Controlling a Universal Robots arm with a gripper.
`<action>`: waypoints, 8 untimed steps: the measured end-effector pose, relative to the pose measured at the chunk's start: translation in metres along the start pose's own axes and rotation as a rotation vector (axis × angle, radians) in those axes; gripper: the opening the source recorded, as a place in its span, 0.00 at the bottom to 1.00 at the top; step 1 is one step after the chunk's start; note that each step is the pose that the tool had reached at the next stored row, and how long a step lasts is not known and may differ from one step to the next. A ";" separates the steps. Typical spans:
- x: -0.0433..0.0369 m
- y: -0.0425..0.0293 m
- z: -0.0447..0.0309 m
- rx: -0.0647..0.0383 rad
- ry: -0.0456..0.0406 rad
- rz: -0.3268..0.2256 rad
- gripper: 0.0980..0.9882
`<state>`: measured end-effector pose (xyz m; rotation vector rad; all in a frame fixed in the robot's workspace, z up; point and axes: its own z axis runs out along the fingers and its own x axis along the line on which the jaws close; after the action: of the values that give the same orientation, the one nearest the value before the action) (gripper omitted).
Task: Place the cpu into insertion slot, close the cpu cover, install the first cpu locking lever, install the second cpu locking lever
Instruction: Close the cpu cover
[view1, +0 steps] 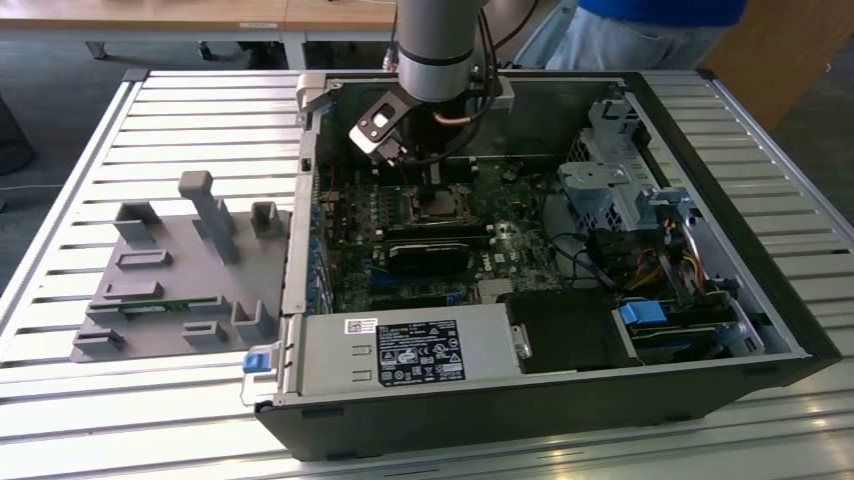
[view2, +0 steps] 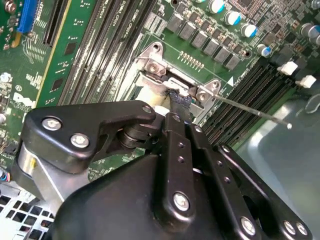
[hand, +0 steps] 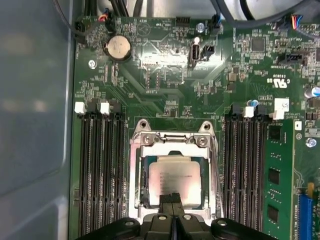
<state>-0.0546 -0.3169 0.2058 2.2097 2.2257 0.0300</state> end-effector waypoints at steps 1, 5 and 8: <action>0.0000 -0.0004 0.0008 0.000 -0.0003 0.000 0.01; -0.0001 -0.0006 0.0038 0.000 -0.0007 0.000 0.01; -0.0001 -0.0007 0.0048 0.000 -0.0013 0.000 0.01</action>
<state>-0.0552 -0.3169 0.2010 2.2092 2.2254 0.0281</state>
